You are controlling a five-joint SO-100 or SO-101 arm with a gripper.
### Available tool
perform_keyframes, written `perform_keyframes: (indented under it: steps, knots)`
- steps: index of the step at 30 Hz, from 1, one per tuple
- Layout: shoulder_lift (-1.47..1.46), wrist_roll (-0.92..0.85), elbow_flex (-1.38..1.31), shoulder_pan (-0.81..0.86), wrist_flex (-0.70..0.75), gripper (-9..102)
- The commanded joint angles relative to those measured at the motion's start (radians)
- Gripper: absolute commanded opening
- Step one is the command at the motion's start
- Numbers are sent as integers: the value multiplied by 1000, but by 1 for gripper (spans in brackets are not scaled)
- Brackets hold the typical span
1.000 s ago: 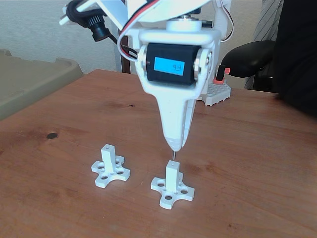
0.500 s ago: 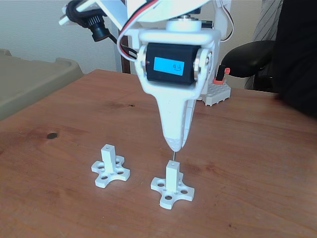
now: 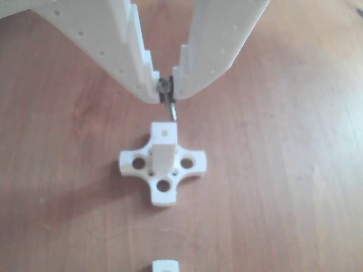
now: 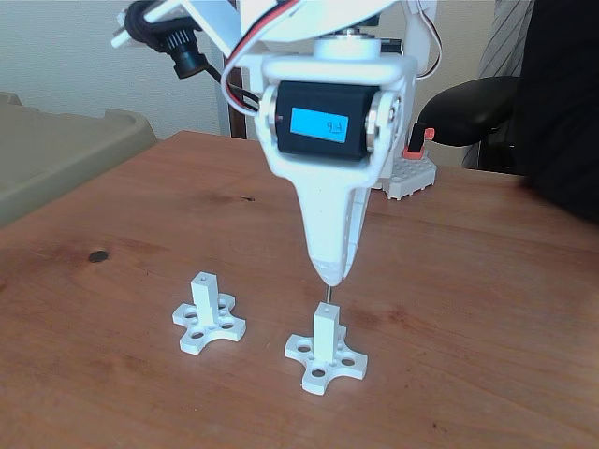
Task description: Grab the screw and set it in the hole.
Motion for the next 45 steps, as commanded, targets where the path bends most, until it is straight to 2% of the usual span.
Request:
perform_keyframes:
  steps: [1,45]
  knots:
    - [12,2,-21,2,-8,-4]
    - [-14,-2,-9,5,-29,-4]
